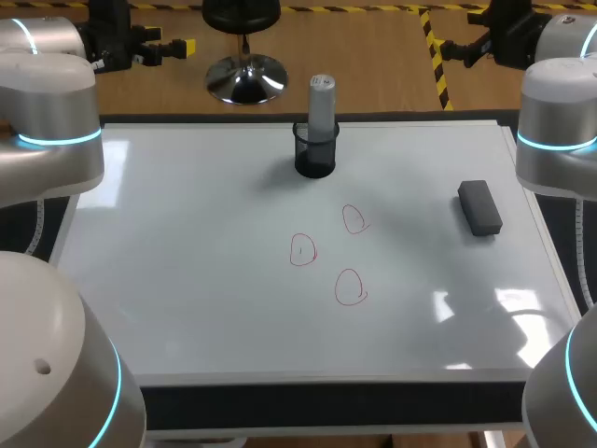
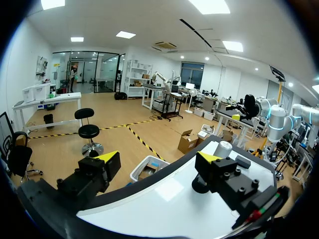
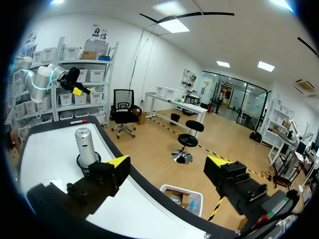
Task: Pick up the inspection probe, press it on each red-marked spot on the whiteboard one by one, put down the probe, pick up the eraser, and wipe off all the red marks.
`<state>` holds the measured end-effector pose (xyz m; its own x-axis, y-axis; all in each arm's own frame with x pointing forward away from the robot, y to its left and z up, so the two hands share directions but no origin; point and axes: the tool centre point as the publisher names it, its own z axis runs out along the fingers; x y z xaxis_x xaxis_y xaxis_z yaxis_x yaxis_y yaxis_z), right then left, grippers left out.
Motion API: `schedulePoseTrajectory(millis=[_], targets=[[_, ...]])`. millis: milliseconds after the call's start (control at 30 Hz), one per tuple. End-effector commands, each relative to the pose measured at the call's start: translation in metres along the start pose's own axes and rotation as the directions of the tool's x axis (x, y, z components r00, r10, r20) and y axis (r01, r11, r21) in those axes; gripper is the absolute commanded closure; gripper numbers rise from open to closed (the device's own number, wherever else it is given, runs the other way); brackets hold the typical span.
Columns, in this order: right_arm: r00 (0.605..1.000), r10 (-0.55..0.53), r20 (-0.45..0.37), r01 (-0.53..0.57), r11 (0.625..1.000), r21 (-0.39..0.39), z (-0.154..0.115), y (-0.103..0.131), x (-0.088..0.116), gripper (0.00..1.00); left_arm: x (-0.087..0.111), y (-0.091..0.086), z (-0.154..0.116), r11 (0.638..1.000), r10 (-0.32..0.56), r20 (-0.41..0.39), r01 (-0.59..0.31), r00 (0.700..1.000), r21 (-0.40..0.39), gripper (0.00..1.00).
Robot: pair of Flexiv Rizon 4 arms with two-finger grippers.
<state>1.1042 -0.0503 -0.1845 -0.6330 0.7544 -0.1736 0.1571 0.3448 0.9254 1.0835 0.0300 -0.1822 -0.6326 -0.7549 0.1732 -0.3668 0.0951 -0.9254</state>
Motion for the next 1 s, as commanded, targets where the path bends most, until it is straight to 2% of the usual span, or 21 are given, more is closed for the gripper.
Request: schedulePoseTrajectory(millis=[33, 200, 300, 333, 400, 533, 767, 1000], targets=[[1.000, 0.000, 0.000, 0.000, 1.000, 0.000, 0.000, 0.000, 0.000, 0.00, 0.000, 0.000, 0.000, 1.000, 0.000, 0.000, 0.000, 1.000, 0.000, 0.00], [1.000, 0.000, 0.000, 0.000, 1.000, 0.000, 0.000, 0.000, 0.000, 0.00, 0.002, 0.002, -0.001, 1.000, 0.013, 0.014, -0.014, 1.000, 0.014, 0.00], [1.000, 0.000, 0.000, 0.000, 1.000, 0.000, 0.000, 0.000, 0.000, 0.00, 0.005, 0.004, -0.002, 0.999, 0.044, -0.012, -0.044, 0.999, 0.008, 0.00], [1.000, 0.000, 0.000, 0.000, 1.000, 0.000, 0.000, 0.000, 0.000, 0.00, 0.008, 0.006, -0.003, 0.997, 0.075, -0.043, -0.075, 0.996, 0.016, 0.00], [1.000, 0.000, 0.000, 0.000, 1.000, 0.000, 0.000, 0.000, 0.000, 0.00, 0.015, 0.009, -0.007, 0.996, 0.086, -0.113, -0.084, 0.990, 0.017, 0.00], [1.000, 0.000, 0.000, 0.000, 1.000, 0.000, 0.000, 0.000, 0.000, 0.00, 0.024, 0.017, -0.011, 0.990, 0.138, -0.165, -0.136, 0.977, 0.025, 0.00], [1.000, 0.000, 0.000, 0.000, 1.000, 0.000, 0.000, 0.000, 0.000, 0.00, 0.030, 0.020, -0.011, 0.987, 0.164, -0.231, -0.159, 0.959, 0.040, 0.00], [1.000, 0.000, 0.000, 0.000, 1.000, 0.000, 0.000, 0.000, 0.000, 0.00, 0.039, 0.027, -0.013, 0.982, 0.190, -0.320, -0.180, 0.928, 0.061, 0.00]])
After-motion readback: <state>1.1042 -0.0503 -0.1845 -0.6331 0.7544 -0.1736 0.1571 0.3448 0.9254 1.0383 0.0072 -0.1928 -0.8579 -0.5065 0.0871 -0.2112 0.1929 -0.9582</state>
